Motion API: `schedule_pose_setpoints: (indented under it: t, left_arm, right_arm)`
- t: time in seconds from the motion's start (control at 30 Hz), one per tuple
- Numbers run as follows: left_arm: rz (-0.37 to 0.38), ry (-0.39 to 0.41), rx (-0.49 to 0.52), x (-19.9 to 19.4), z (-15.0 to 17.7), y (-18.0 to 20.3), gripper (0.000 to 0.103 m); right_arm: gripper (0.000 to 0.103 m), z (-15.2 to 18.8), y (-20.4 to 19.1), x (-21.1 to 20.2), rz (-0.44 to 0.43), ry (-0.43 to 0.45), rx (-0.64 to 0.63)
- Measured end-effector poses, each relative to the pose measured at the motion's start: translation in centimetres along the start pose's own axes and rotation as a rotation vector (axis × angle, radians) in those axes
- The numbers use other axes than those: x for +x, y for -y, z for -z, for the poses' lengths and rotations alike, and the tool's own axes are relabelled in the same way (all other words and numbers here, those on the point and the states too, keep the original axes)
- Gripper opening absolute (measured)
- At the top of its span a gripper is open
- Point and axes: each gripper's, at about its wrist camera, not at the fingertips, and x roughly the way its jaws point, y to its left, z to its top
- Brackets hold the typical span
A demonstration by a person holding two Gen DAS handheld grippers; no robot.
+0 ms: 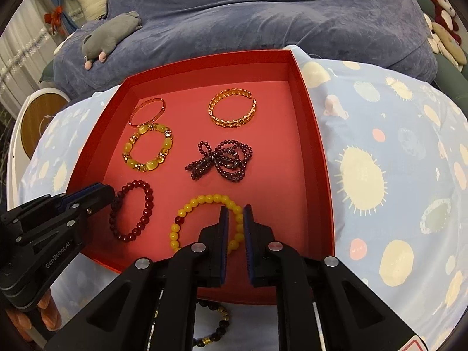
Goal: Organize jewelry
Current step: 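Lift both bead bracelets into the red box and open both tools, then move both tools back toward the dark bead bracelet and earrings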
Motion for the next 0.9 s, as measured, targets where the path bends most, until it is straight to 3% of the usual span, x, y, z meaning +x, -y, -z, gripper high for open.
schedule_pose_setpoints:
  t: [0.03,0.1,0.4,0.9]
  left_arm:
    - [-0.003,0.01,0.0,-0.2,-0.1,0.0,0.025]
    - [-0.006,0.024,-0.003,-0.4,-0.3,0.0,0.033]
    - [-0.001,0.052,-0.021,-2.6,0.2,0.0,0.033]
    - [0.01,0.055,-0.038,-7.2,5.1,1.1,0.034]
  right_arm:
    - [0.025,0.0,0.0,-0.2,0.001,0.01,0.0]
    - [0.031,0.1,0.0,-0.7,-0.004,0.025,0.004]
    - [0.031,1.0,1.1,-3.5,-0.006,0.058,0.038]
    - [0.03,6.7,1.6,-7.0,-0.003,0.041,0.064]
